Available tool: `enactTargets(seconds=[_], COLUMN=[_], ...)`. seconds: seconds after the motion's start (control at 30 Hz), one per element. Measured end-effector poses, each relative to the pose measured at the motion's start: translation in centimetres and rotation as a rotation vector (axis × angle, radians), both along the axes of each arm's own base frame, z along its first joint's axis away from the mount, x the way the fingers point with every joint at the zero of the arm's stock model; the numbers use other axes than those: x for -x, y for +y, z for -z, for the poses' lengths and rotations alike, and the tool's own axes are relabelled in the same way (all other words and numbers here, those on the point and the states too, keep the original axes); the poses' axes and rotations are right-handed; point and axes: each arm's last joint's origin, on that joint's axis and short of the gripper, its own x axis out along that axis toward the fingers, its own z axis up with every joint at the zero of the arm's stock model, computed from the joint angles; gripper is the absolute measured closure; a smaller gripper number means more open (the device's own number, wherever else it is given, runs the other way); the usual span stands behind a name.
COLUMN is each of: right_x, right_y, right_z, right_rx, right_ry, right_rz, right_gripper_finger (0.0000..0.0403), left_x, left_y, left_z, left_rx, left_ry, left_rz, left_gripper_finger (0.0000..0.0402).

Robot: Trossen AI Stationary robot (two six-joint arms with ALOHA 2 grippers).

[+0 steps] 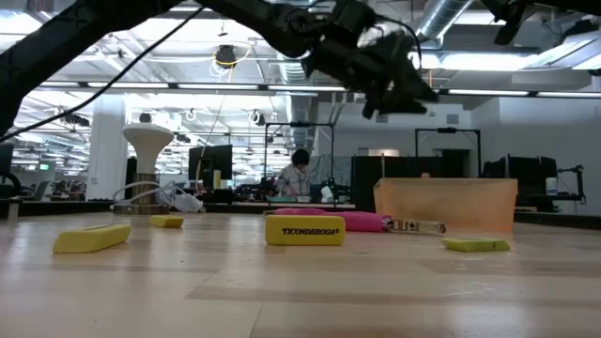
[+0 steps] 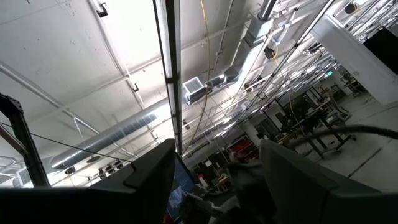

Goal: Pick & Place School Supplies
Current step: Put the top pink pliers into the yellow bin

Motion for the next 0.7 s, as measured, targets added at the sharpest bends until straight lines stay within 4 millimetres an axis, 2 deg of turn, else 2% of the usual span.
enactTargets(seconds=[0.2,0.33,0.4,0.47,0.57,0.7], right_x=[0.0,0.0,0.0,0.0,0.0,0.0], right_y=[0.0,0.0,0.0,0.1,0.1,0.0], right_z=[0.0,0.0,0.0,0.0,0.0,0.0], right_rx=[0.0,-0.021,-0.026,-0.024,-0.021,-0.018], right_ry=[-0.001,-0.012,-0.013,-0.013,-0.015,-0.017], right_rz=[-0.001,-0.02,-0.025,-0.03,-0.032,-0.027], right_gripper_finger=[0.0178,0.0178,0.0178,0.0178,0.0178,0.0178], left_x=[2.3,4.6,6.4,8.2,11.0,13.3], left_y=[-0.5,-1.6,-2.0,-2.4,-2.6,-2.6], left_z=[-4.8,-6.5,-7.2,-7.6,-7.2,-4.9], left_rx=[-0.023,-0.098,-0.106,-0.094,-0.126,-0.201], left_ry=[-0.026,0.065,0.139,0.214,0.344,0.456], left_rz=[0.004,0.02,0.017,0.01,-0.005,-0.002], left_gripper_finger=[0.0218,0.0224,0.0227,0.023,0.0233,0.0234])
